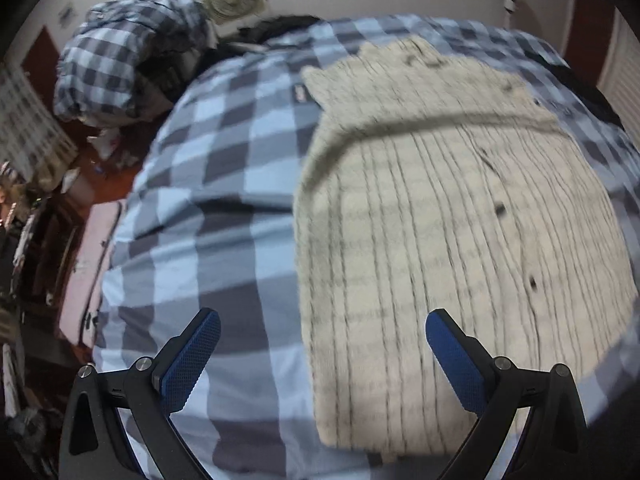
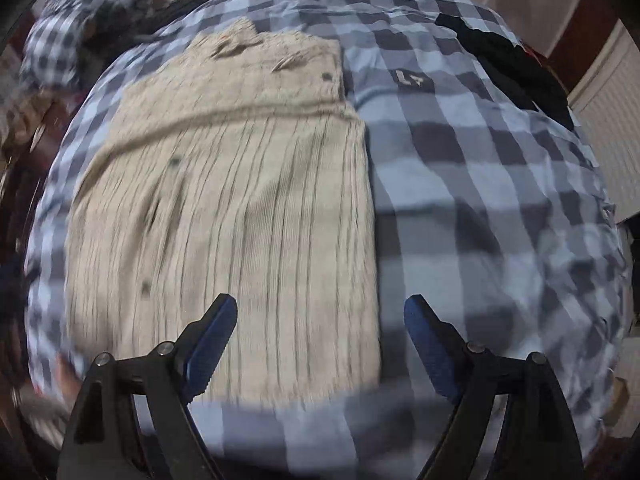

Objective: Fold small clothes

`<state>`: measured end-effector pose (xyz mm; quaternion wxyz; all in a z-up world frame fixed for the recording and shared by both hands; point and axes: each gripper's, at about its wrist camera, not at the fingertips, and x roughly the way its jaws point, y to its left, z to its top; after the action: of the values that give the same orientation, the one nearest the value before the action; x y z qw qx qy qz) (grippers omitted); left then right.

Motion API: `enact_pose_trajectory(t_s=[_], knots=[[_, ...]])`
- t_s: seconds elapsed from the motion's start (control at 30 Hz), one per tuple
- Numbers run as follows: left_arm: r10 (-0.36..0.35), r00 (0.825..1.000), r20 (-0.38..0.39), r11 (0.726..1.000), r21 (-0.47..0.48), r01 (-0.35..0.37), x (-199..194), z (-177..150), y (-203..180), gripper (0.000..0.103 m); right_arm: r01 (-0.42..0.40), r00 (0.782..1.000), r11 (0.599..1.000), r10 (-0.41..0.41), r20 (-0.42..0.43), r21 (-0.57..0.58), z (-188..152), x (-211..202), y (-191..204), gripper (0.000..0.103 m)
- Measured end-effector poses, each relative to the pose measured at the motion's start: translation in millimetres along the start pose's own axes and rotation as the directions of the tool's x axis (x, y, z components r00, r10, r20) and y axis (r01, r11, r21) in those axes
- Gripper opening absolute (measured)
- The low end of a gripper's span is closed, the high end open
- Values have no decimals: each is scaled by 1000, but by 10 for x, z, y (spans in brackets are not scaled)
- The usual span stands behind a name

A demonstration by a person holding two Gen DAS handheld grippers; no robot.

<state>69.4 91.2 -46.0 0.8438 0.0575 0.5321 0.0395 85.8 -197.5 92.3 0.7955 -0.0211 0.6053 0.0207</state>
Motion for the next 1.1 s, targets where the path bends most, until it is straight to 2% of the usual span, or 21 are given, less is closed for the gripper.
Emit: enact_pose_trajectory(t_s=[0.13,0.2,0.3,0.37,0.43,0.47,0.53,0.6,0.7,0.77,0.83,0.9,0.93,0.97,1.0,1.03,1.1], knots=[[-44,995,-87,999,23,46,91,-167,32,103,-55,998,999,55,-11,0,-274,-98,-12,84],[-63,989,-133,997,37,69,168,-247,51,103,-34,999,999,34,-19,28,-382,70,-82,86],[-80,976,-202,994,57,93,315,-377,118,103,26,995,996,-18,-99,81,-476,550,-258,86],[-130,951,-280,990,8,138,470,-455,235,103,0,988,994,17,-153,113,-477,835,-393,86],[-201,925,-321,980,-55,194,580,-486,351,103,-35,971,987,70,-228,155,-431,1182,-515,86],[-217,920,-327,976,-56,210,617,-489,387,102,-56,961,983,100,-256,173,-407,1326,-559,86],[-197,920,-340,979,-22,201,705,-485,422,102,-91,945,978,144,-292,189,-347,1537,-607,86],[-184,911,-368,980,-4,197,811,-497,426,102,-93,938,977,151,-312,194,-271,1728,-637,86],[-217,878,-426,970,7,243,1005,-565,349,102,-104,921,976,167,-352,190,-202,2026,-655,86],[-262,848,-460,955,1,295,1116,-621,248,93,-97,909,982,154,-387,164,-194,2244,-633,86],[-309,818,-485,938,-10,347,1198,-668,146,87,-105,908,985,151,-392,136,-184,2358,-596,86],[-291,811,-507,938,15,346,1240,-719,51,71,-118,913,986,153,-379,115,-150,2428,-588,85],[-274,815,-511,941,34,337,1245,-742,19,70,-123,916,986,156,-370,111,-125,2445,-584,82],[-264,814,-517,941,49,336,1239,-753,-17,63,-129,918,986,160,-362,109,-98,2447,-580,70],[-278,805,-524,937,37,347,1233,-758,-35,53,-138,919,985,168,-358,108,-108,2411,-545,55],[-286,799,-529,936,24,351,1227,-750,-53,50,-144,919,984,172,-356,105,-93,2381,-517,47],[-292,792,-537,937,5,349,1205,-727,-120,37,-156,917,983,180,-355,96,-43,2346,-459,14]])
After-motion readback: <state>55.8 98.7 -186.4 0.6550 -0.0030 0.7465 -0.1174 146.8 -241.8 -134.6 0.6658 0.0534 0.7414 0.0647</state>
